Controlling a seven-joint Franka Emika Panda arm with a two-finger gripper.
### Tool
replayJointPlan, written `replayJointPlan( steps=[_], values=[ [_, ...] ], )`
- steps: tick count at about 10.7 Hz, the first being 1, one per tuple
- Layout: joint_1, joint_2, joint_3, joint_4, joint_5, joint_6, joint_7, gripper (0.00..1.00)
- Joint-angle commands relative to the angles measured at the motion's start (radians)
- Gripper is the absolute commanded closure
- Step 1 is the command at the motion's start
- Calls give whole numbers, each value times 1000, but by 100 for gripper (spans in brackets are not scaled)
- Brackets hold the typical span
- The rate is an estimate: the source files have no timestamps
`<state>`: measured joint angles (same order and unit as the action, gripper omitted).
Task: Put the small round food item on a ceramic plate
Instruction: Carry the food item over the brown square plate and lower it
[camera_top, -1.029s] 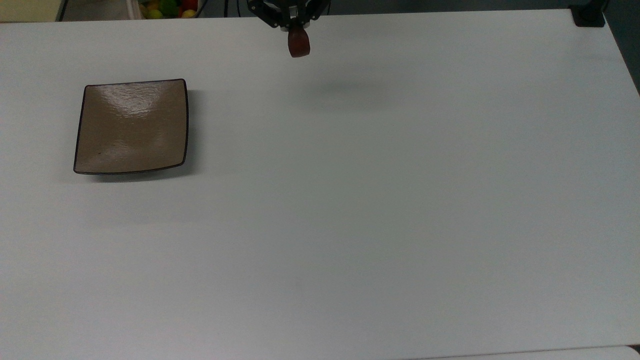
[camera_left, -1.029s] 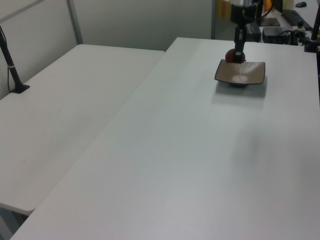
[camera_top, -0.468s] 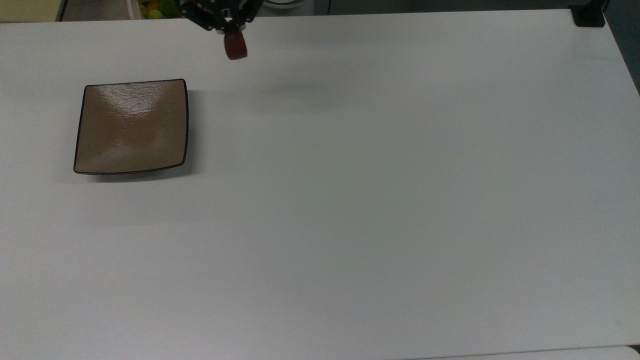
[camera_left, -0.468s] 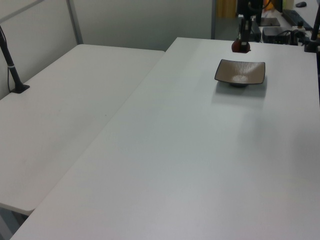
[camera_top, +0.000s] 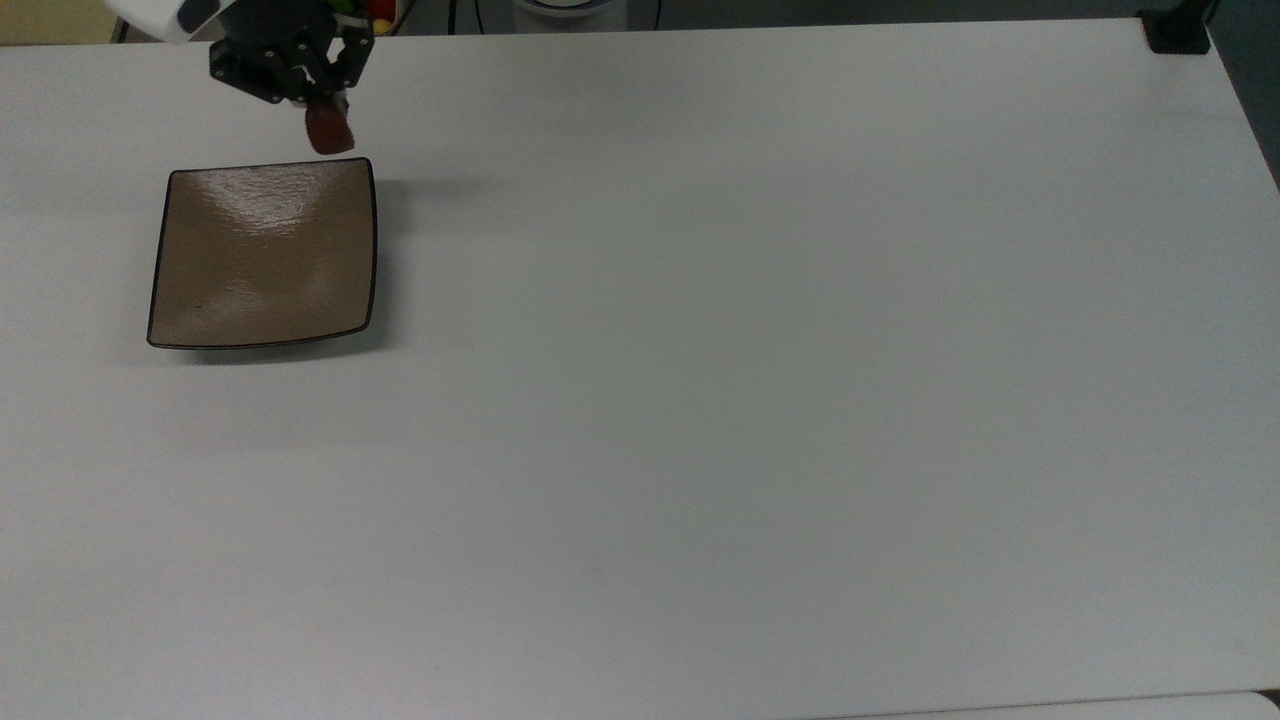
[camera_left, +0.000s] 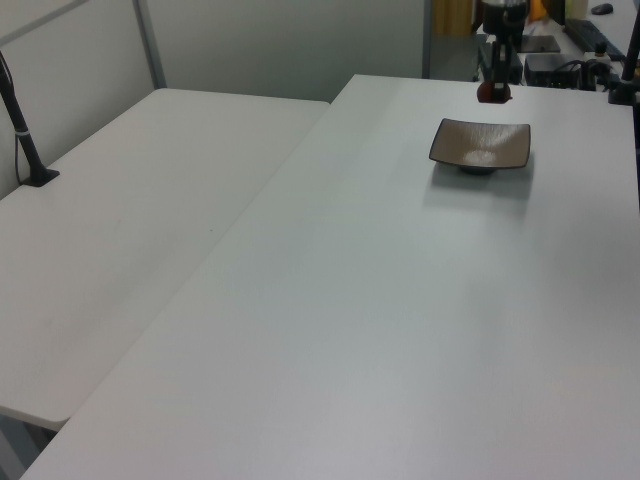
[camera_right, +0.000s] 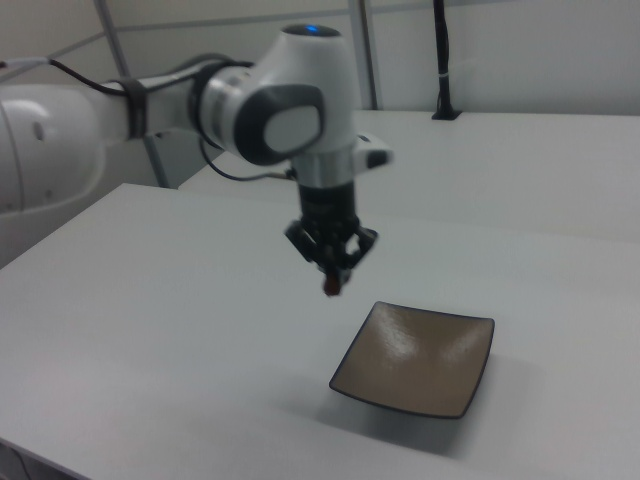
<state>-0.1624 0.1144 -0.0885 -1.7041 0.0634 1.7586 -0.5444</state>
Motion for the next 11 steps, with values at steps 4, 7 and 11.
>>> replayJointPlan(
  steps=[4, 7, 11],
  values=[
    [-108, 189, 6, 20, 7, 263, -100, 93],
    [-106, 258, 7, 14, 6, 324, -100, 91],
    [-106, 286, 7, 1, -36, 328, -100, 87]
  ],
)
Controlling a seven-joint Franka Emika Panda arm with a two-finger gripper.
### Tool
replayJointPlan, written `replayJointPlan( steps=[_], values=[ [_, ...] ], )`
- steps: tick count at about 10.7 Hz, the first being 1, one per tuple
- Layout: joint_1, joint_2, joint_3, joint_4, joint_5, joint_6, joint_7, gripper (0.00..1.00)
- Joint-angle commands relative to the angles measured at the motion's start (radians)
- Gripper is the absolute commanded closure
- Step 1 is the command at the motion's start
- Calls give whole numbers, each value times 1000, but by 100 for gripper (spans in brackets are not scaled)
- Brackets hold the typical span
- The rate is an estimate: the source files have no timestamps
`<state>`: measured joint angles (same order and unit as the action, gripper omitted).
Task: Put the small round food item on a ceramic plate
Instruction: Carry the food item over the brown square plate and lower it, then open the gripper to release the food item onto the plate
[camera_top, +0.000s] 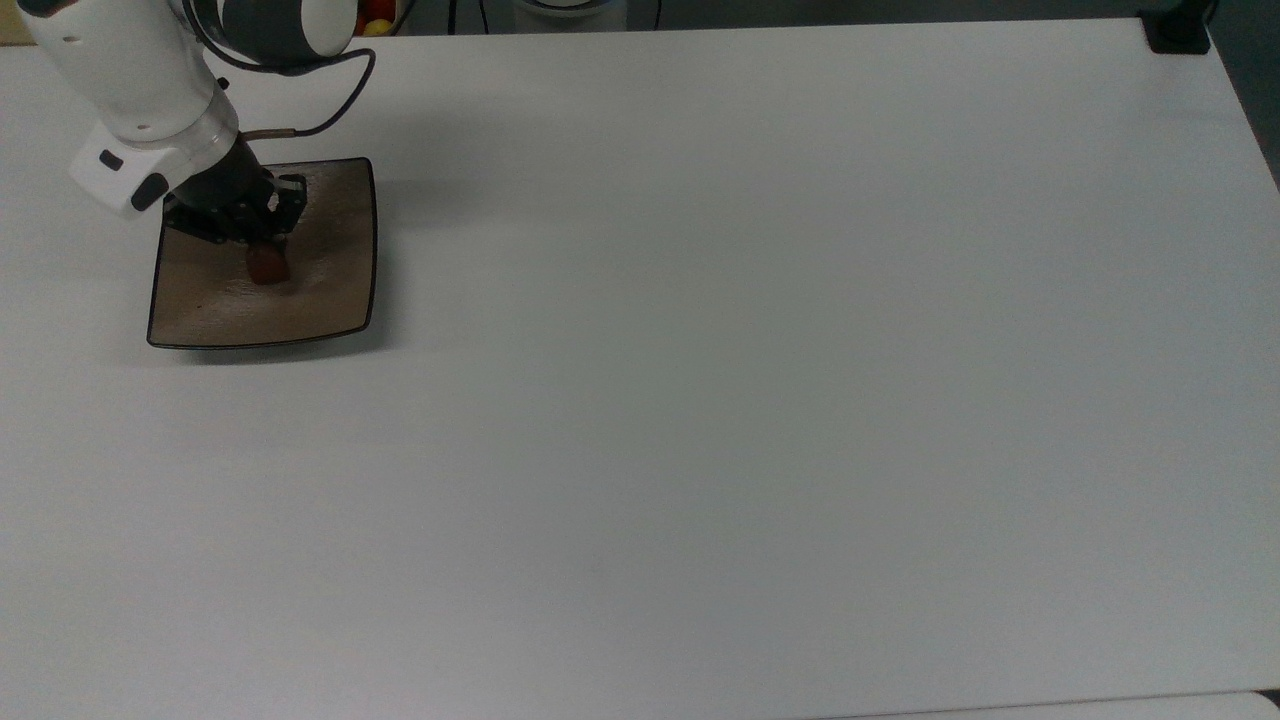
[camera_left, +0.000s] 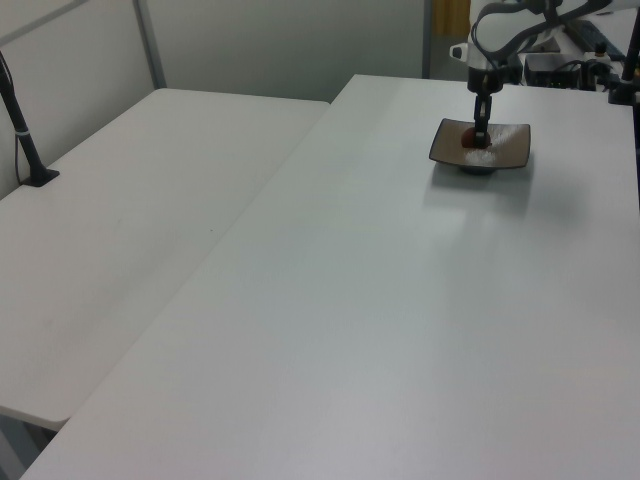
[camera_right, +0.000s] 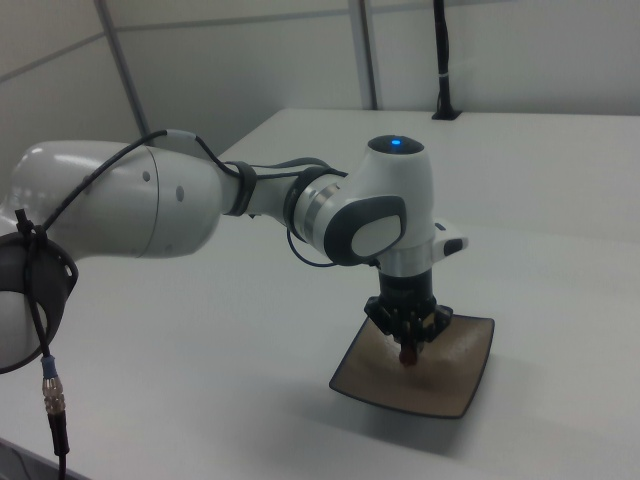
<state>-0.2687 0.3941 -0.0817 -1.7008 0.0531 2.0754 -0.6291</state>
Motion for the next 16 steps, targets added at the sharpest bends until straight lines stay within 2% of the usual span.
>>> replayJointPlan(
  steps=[1, 4, 6, 7, 8, 9, 14, 16],
  values=[
    [0, 20, 0, 0, -26, 11, -14, 83],
    [2, 32, 2, -3, -26, 32, -6, 66],
    [2, 42, 0, -3, -26, 32, -6, 46],
    [0, 42, 2, -3, -26, 32, -6, 41],
    [0, 43, 2, -3, -26, 32, -6, 27],
    [0, 43, 0, -7, -26, 31, -6, 0],
    [5, 32, 2, -10, -26, 22, 0, 0],
    [23, -22, 3, -3, -26, -10, 78, 0]
  ],
)
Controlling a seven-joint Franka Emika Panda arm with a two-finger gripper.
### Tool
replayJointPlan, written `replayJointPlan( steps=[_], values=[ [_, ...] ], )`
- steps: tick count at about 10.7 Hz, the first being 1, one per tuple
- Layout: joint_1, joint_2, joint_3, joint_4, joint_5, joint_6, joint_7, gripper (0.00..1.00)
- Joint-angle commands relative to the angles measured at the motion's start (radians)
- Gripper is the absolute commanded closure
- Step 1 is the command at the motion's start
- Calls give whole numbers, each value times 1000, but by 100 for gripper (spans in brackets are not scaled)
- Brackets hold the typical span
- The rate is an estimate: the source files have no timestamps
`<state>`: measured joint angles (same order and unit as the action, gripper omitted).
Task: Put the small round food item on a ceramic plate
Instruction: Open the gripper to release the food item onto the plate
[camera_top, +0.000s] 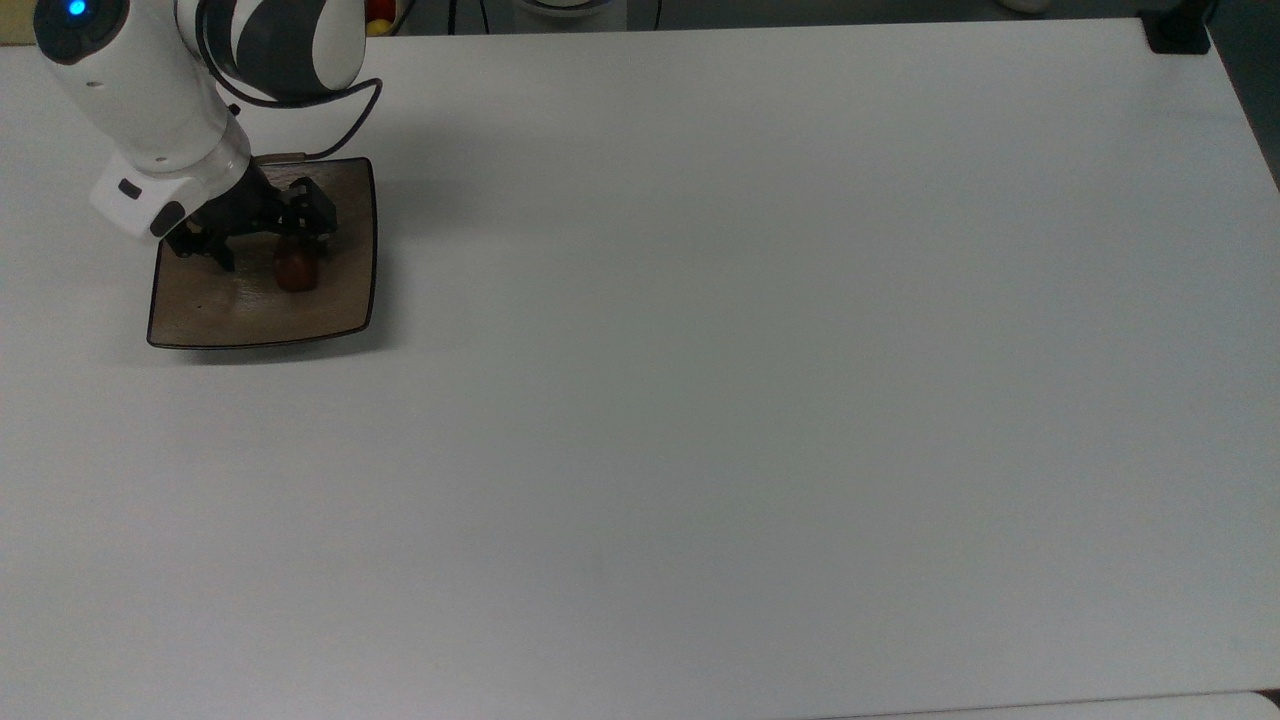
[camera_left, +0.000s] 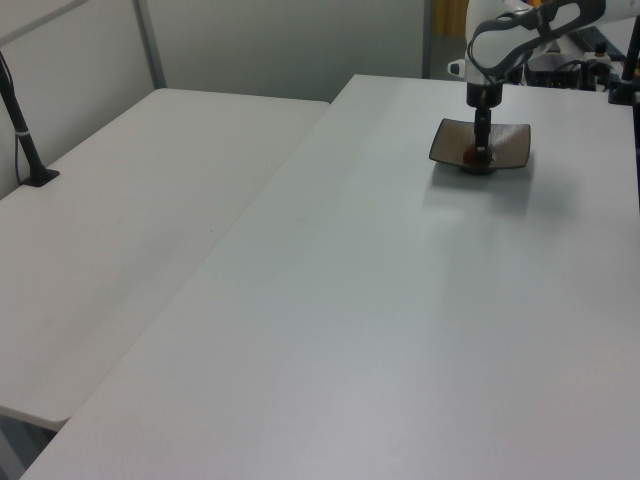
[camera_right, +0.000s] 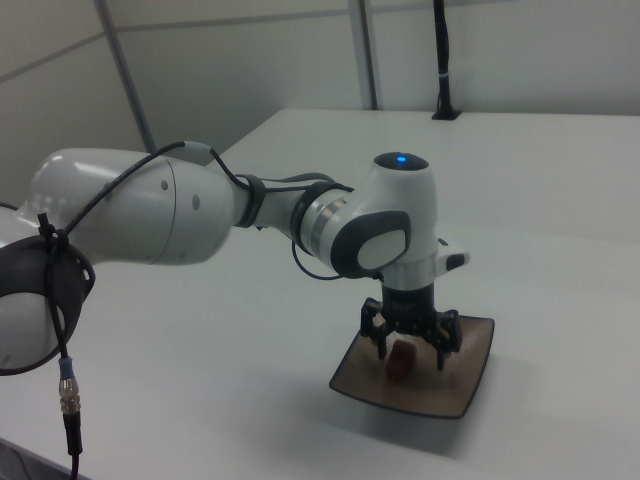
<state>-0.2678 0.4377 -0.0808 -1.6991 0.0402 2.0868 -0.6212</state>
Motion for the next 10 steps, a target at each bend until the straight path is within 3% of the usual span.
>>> replayJointPlan(
  steps=[1, 6, 10],
  values=[
    [36, -112, 4, 4, -14, -80, 104, 0],
    [140, -371, 4, 96, -6, -429, 302, 0],
    [286, -467, 13, 93, 3, -507, 520, 0]
  ],
)
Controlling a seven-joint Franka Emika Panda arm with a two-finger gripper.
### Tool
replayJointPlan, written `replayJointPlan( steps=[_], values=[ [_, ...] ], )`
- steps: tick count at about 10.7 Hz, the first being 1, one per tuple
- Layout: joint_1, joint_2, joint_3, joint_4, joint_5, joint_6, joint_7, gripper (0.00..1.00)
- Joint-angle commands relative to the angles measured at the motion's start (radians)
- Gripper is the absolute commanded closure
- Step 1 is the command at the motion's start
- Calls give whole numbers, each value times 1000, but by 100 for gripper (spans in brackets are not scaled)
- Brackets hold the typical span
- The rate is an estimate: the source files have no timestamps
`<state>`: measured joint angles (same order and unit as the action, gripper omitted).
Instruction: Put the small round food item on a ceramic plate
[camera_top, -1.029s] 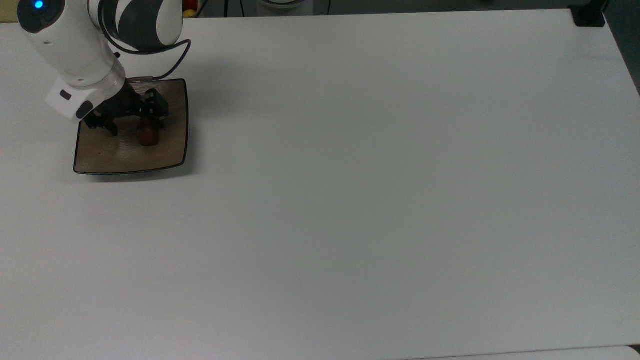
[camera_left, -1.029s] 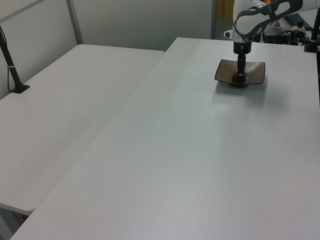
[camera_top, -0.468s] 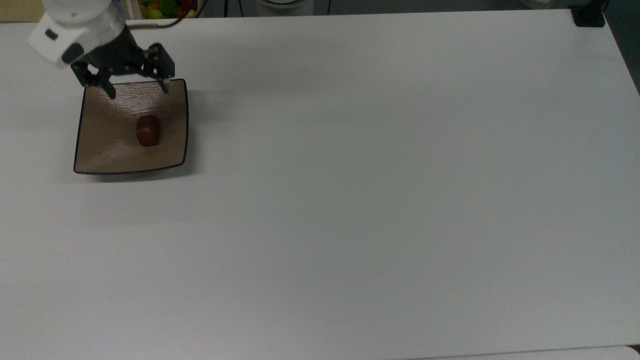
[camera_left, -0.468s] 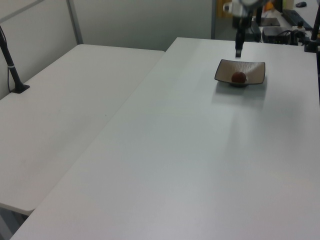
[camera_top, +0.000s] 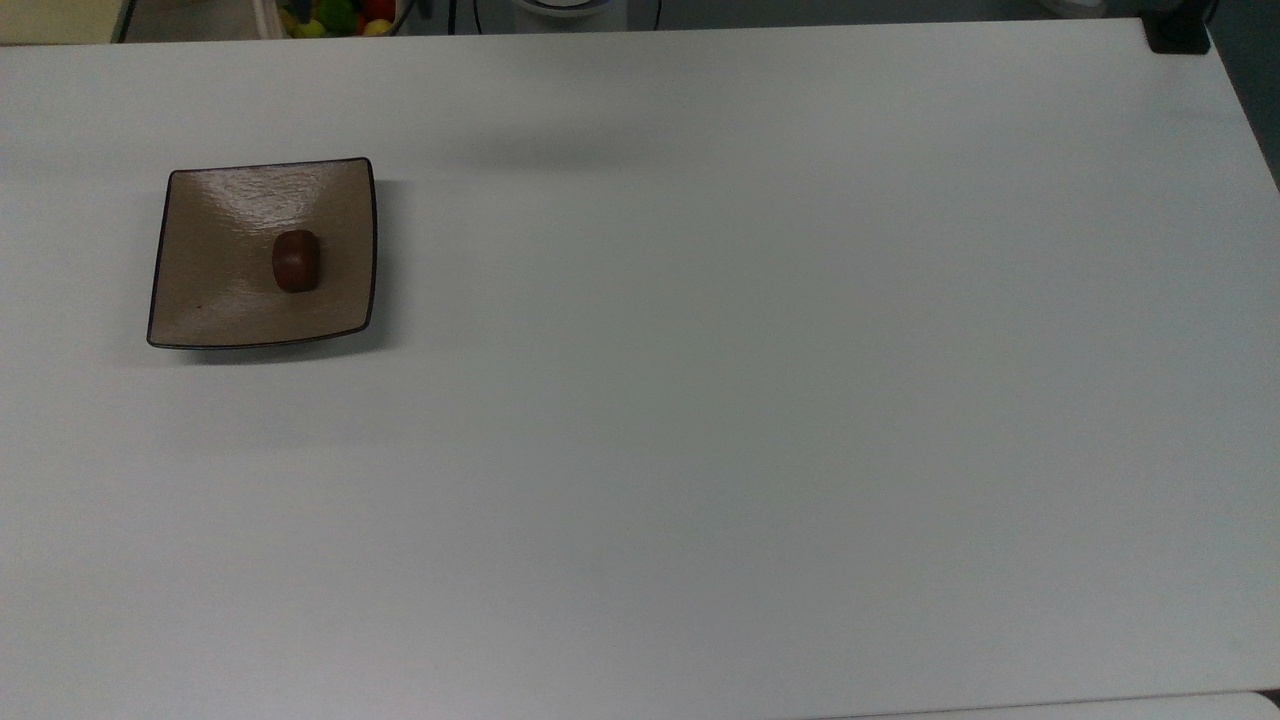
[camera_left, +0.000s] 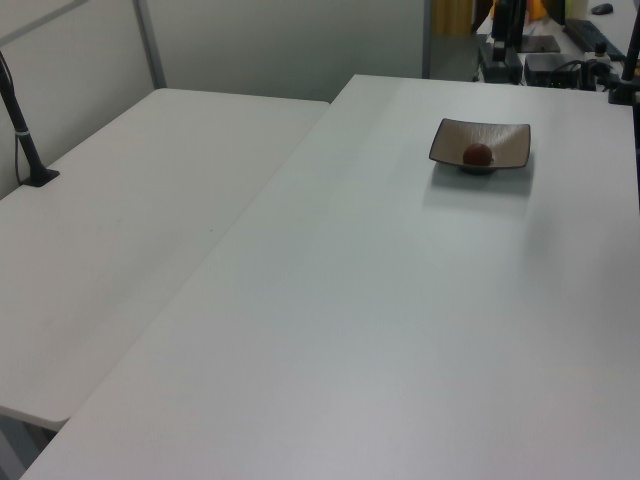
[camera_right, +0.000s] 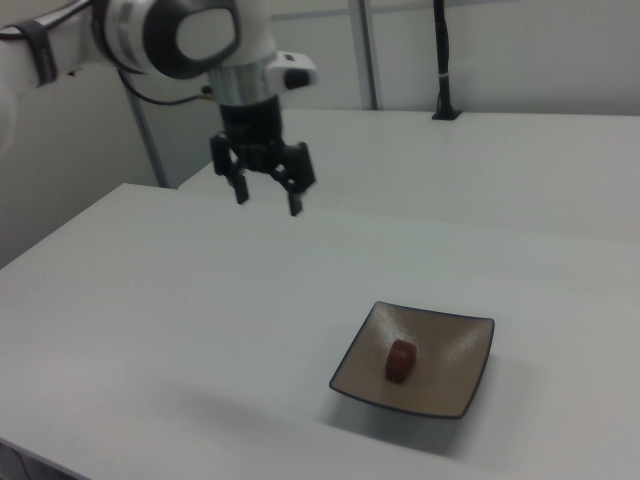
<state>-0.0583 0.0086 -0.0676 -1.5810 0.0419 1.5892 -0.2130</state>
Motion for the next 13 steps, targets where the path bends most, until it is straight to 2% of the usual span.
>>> replayJointPlan(
  steps=[1, 4, 6, 8, 13],
  values=[
    [87, -48, 24, -28, 6, -9, 132, 0],
    [89, -62, 113, -39, 19, 8, 133, 0],
    [100, -71, 115, -63, 61, 62, 132, 0],
    [112, -73, 115, -89, 61, 115, 117, 0],
    [112, -75, 114, -80, 61, 100, 130, 0]
  ],
)
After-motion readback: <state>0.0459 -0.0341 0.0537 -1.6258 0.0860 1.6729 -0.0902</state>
